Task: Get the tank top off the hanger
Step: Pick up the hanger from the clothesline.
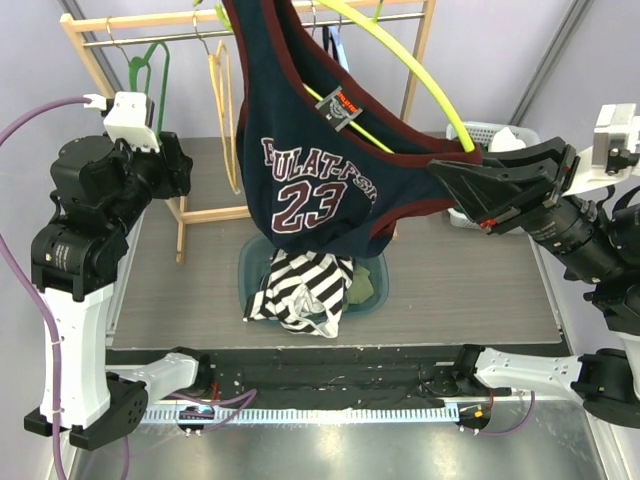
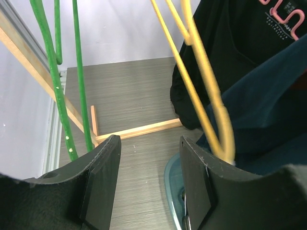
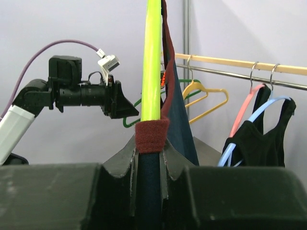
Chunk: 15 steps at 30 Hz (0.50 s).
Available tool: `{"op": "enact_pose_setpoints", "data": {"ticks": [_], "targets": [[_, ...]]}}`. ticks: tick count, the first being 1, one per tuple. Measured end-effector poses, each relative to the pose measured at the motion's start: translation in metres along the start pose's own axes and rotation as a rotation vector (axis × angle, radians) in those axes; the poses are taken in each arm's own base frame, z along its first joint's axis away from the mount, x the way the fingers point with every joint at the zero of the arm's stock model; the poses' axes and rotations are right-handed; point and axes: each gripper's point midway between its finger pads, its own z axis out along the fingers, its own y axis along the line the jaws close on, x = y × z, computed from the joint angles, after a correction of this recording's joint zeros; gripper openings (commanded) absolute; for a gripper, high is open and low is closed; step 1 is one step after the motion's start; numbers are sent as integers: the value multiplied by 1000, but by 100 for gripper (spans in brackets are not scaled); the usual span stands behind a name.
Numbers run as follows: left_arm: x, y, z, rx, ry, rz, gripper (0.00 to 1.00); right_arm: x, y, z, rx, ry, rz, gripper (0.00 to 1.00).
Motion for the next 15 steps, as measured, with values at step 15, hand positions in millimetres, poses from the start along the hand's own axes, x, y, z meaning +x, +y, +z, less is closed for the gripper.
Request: {"op": "enact_pose_setpoints", "data": {"ticks": [15], "targets": [[-11,-19,-19,121,-40,7,68,82,22,-49,-120,259,88,1]]}}
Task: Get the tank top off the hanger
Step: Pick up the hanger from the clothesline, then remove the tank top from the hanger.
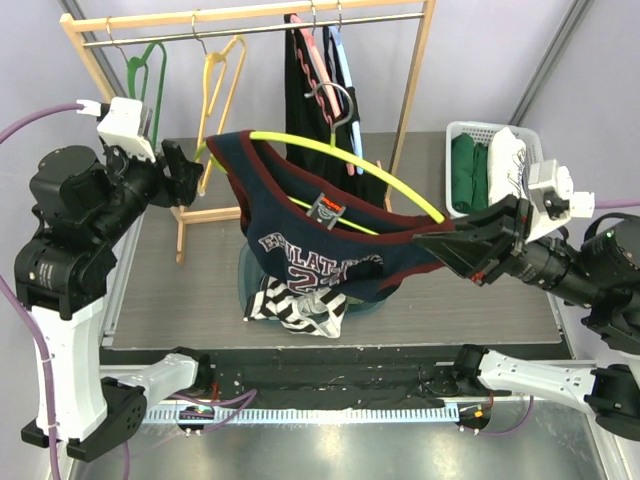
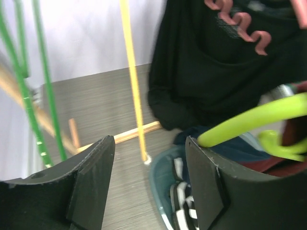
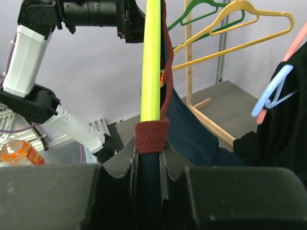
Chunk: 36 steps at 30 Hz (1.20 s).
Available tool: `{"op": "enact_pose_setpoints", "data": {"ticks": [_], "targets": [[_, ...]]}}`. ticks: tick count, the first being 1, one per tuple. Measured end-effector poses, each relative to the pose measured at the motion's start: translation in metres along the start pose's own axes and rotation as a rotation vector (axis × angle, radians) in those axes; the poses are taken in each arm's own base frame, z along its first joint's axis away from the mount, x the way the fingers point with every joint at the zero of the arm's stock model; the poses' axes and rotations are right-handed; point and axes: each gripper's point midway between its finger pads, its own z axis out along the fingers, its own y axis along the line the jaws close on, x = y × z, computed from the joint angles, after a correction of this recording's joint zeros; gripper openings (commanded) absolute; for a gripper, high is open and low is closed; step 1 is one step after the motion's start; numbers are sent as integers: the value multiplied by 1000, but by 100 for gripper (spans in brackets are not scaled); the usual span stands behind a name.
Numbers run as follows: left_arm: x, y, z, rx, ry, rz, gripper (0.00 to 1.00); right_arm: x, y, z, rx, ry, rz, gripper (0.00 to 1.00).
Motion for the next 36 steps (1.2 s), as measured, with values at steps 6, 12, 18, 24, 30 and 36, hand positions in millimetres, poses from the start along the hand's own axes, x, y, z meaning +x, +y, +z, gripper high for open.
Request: {"op": "enact_pose_setpoints", "data": {"ticks": [6,12,18,24,30,36], "targets": [[-8,-38,-22,214,-27,-20,73,8,2,-25,2,0,21,1],[-12,-73,-45,412,-22,-72,74,10,-1,-25,18,1,20,1],[-20,-86,-55,481,-37,-138,73,28,-8,-10,38,56,20,1],[-21,-95,-40,522,-14,-201,66,41,-10,-3,44,91,24,1],[-13,-94,-13,511,25,-228,62,41,-10,-4,44,88,24,1],[-5,-94,-2,501,63,-255,44,40,-11,-4,48,84,23,1]]}}
